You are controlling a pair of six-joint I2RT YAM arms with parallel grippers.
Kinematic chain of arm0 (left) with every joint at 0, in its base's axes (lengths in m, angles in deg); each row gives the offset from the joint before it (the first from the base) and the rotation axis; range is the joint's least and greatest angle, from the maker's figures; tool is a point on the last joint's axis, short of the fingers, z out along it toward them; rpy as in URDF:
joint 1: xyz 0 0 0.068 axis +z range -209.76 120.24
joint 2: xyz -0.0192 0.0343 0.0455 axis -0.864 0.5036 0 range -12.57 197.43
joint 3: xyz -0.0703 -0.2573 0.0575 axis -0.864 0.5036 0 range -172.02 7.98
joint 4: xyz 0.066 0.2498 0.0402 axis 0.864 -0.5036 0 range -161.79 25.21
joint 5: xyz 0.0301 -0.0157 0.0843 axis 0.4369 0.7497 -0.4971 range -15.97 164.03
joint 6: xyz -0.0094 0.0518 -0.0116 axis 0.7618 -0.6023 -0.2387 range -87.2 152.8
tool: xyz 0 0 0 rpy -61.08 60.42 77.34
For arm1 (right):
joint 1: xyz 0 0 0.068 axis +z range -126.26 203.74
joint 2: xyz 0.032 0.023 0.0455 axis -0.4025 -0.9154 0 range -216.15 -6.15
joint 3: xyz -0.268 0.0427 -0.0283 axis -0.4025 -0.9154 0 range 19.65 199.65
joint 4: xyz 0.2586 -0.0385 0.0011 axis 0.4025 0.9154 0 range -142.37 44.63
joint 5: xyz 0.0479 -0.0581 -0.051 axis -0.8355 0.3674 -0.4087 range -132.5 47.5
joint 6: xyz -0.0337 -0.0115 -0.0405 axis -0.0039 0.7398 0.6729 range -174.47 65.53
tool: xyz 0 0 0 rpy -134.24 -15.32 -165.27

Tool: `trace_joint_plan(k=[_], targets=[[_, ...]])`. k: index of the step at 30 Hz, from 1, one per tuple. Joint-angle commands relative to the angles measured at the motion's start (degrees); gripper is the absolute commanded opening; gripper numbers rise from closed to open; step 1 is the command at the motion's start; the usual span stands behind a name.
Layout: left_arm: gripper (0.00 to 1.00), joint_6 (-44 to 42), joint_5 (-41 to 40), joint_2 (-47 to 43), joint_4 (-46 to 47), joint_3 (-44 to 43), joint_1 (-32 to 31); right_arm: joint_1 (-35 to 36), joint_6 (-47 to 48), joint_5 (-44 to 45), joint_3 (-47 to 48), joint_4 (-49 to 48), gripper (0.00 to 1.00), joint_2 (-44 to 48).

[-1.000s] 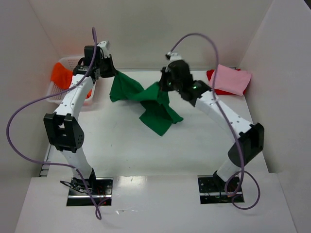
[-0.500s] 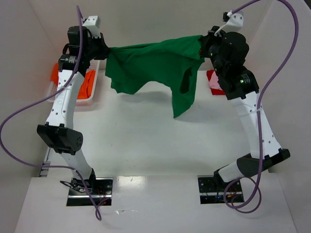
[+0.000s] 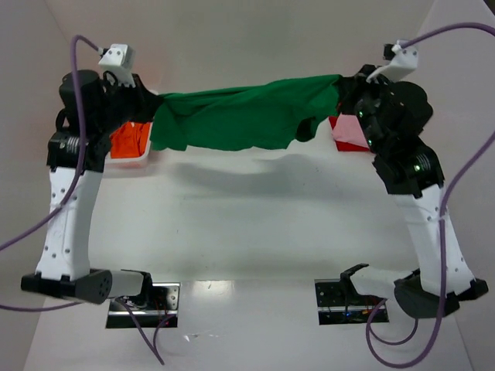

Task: Fold and stack the t-shirts
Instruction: Flatten out the tshirt

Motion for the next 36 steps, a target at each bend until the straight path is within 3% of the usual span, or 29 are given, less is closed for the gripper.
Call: trace_joint_plan(k=[1, 8, 11, 15, 16, 17, 18, 20, 22, 23, 28, 36], targets=[[0.0, 1.38, 4.62, -10.04, -3.27, 2.49, 0.73, -0.61, -1.87, 0.09, -0.99, 2.6, 0.0, 8.75], [0.0, 5.17, 3.26, -16.27, -8.81, 5.52, 0.73, -0.61, -5.89, 0.41, -2.99, 5.58, 0.0, 12.98], [0.0, 5.7, 3.62, -9.98, -8.15, 12.83, 0.73, -0.61, -6.59, 3.28, -6.11, 6.35, 0.0, 7.82], [0.09, 9.9, 8.38, -6.6, 2.5, 29.25, 0.73, -0.62, -9.49, 2.67, -15.28, 0.77, 0.0, 4.79], [0.14, 10.52, 8.4, -6.08, 3.73, 31.78, 0.73, -1.3, -10.17, 1.9, -17.02, -0.17, 0.0, 4.18], [0.31, 10.53, 9.01, -4.78, 4.3, 34.49, 0.73, -1.79, -11.14, 0.93, -19.37, -1.22, 0.0, 2.81], [0.36, 10.53, 9.19, -4.41, 4.46, 35.26, 0.73, -1.93, -11.79, 0.65, -20.9, -1.94, 0.0, 1.89], [0.67, 9.48, 8.71, -0.73, 4.46, 37.37, 0.73, -2.19, -12.56, -0.49, -24.57, -3.66, 0.0, -0.3], [0.92, 8.18, 7.7, 2.93, 4.46, 37.65, 0.73, -2.71, -12.57, -2.01, -27.25, -5.97, 0.0, -2.44], [1.0, 7.62, 7.45, 5.22, 4.22, 37.65, 0.73, -3.23, -12.81, -2.75, -28.63, -7.17, 0.0, -3.92], [1.0, 5.16, 11.84, 14.59, 3.53, 35.98, 0.73, -4.13, -13.09, -4.19, -31.39, -10.74, 0.0, -11.15], [1.0, 6.32, 5.5, 17.59, 0.77, 37.01, -5.47, -5.8, -13.62, -5.24, -29.23, -12.94, 0.0, -17.9]])
